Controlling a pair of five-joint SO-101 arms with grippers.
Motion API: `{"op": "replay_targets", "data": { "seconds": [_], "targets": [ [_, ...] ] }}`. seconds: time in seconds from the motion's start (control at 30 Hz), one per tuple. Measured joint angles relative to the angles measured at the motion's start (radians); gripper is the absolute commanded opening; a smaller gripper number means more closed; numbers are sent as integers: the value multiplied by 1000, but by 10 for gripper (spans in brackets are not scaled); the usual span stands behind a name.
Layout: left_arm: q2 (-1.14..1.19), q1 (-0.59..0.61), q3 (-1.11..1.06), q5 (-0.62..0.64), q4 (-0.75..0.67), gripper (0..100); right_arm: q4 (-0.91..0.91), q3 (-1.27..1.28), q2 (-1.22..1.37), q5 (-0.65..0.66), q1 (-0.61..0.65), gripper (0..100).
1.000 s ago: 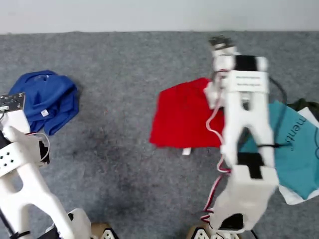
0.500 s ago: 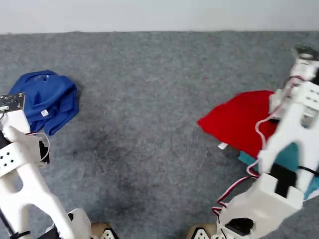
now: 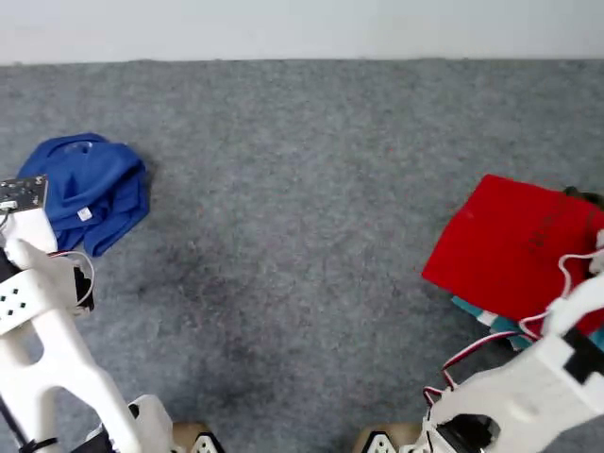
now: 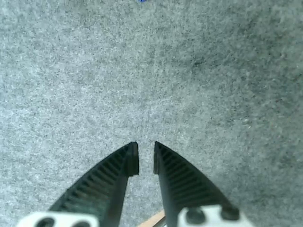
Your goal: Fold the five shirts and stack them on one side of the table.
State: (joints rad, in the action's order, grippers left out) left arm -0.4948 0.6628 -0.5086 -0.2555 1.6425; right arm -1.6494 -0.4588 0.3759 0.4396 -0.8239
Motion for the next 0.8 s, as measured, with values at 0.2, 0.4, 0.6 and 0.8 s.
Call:
{"op": "replay_targets", "data": {
  "seconds": [0.2, 0.4, 0.6, 0.8],
  "targets": [
    [0, 0, 0, 0, 0, 73, 34, 0, 63, 9, -68, 9],
    [0, 0, 0, 0, 0, 73, 37, 0, 63, 9, -114, 9],
    [0, 0, 0, 0, 0, 73, 55, 0, 63, 9, -135, 9],
    [0, 0, 0, 0, 0, 73, 55, 0, 63, 11, -137, 125]
  ]
}}
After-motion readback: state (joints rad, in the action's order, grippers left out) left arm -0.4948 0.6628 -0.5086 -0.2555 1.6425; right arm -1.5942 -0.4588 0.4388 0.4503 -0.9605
